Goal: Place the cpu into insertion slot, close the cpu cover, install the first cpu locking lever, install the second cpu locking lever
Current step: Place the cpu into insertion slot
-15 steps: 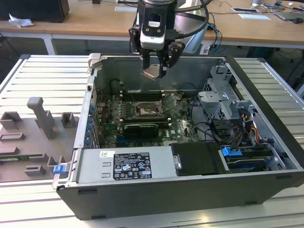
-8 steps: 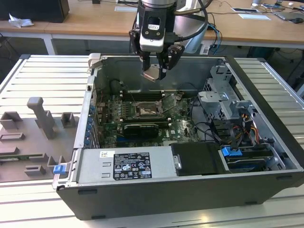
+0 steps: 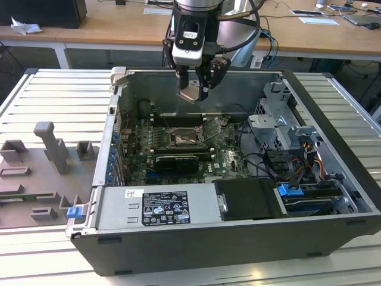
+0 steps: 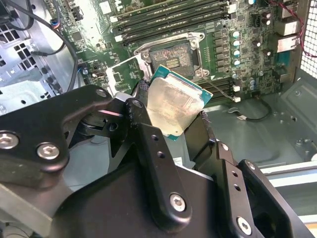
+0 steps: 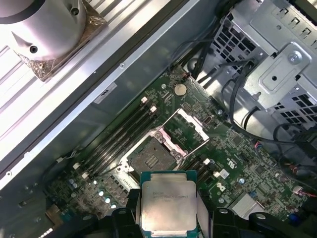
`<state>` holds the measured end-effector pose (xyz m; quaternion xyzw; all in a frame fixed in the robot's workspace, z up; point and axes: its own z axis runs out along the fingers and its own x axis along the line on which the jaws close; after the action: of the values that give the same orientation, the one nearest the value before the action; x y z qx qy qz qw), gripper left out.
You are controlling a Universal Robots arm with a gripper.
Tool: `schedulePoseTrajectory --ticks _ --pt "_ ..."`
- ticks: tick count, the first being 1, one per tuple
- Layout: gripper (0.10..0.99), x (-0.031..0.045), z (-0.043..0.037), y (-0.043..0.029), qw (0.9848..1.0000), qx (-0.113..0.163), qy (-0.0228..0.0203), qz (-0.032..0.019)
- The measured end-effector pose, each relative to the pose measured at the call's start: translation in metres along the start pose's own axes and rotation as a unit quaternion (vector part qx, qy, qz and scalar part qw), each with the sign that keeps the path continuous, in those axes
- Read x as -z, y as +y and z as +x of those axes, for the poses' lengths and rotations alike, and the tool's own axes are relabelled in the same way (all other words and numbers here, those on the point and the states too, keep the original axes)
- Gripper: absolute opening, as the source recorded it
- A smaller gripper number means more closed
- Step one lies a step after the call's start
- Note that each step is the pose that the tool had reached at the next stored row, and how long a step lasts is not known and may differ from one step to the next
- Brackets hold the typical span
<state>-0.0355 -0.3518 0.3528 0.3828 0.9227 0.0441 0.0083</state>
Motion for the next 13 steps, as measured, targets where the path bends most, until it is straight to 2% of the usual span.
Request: schedulePoseTrajectory --ticks 11,13 --pt "0.537 -0.0025 0.0 -0.0002 0.9995 -0.033 -0.003 -0.0005" --pt "0.537 -0.0035 0.0 -0.0003 0.9985 -0.054 -0.005 -0.0008"
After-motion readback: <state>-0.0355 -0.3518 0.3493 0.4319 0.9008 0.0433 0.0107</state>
